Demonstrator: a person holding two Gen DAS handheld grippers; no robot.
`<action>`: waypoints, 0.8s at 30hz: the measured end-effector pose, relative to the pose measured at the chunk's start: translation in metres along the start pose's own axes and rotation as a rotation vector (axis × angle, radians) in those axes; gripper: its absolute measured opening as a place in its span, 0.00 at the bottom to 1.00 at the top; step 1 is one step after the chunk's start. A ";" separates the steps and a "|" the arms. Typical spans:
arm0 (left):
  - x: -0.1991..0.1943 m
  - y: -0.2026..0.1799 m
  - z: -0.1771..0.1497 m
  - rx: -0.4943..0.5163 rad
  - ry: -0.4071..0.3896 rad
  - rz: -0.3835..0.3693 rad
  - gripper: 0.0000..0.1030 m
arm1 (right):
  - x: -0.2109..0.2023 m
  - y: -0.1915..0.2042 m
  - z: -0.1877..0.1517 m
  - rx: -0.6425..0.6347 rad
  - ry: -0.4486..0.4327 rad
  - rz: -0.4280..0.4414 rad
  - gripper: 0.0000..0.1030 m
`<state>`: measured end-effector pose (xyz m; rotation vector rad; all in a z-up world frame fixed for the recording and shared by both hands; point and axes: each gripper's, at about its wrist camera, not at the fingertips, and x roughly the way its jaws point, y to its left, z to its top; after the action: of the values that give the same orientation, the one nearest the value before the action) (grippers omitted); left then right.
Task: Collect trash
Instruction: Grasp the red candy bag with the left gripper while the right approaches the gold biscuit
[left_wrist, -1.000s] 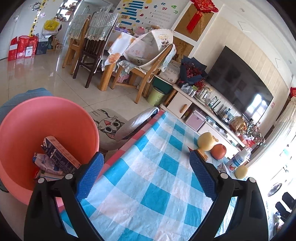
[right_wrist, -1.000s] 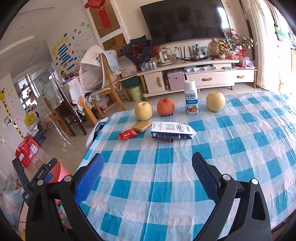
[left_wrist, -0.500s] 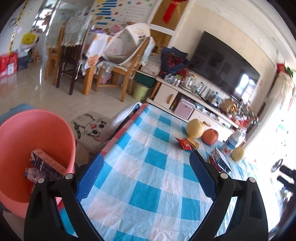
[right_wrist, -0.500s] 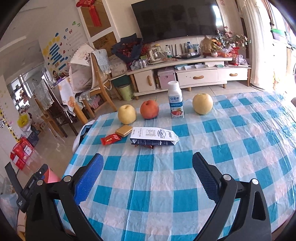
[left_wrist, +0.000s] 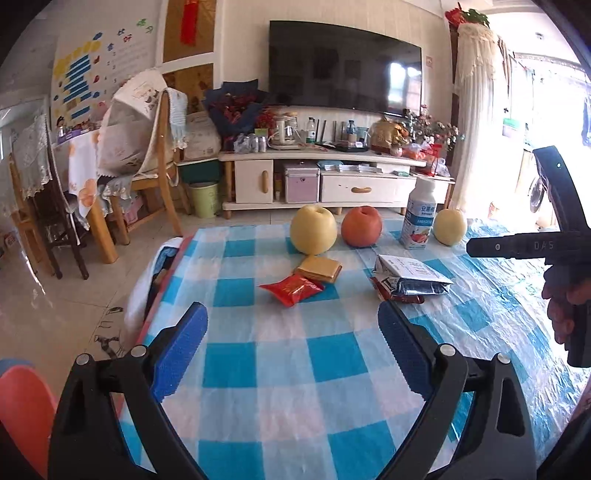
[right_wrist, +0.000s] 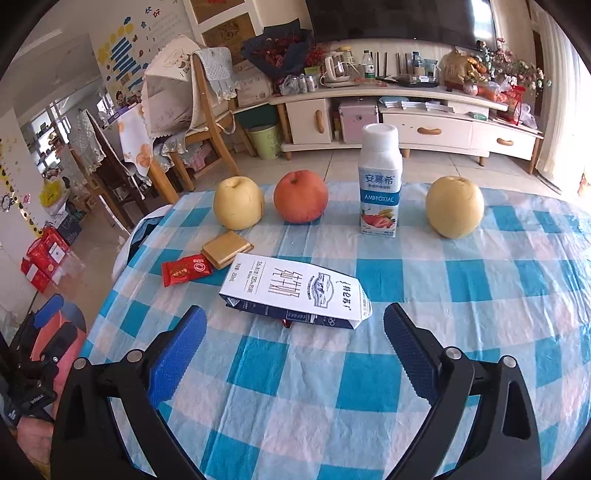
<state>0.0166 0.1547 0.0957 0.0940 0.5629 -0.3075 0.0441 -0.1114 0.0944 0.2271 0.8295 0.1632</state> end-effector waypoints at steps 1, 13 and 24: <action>0.013 -0.004 0.004 0.010 0.020 -0.008 0.91 | 0.007 -0.002 0.003 0.007 0.005 0.007 0.93; 0.122 0.004 0.028 0.048 0.166 -0.103 0.79 | 0.080 -0.018 0.037 0.013 0.087 0.050 0.93; 0.175 -0.006 0.020 0.062 0.276 -0.145 0.68 | 0.126 -0.022 0.048 0.017 0.165 0.166 0.62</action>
<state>0.1653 0.0994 0.0181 0.1570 0.8365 -0.4573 0.1645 -0.1101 0.0304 0.3017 0.9767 0.3345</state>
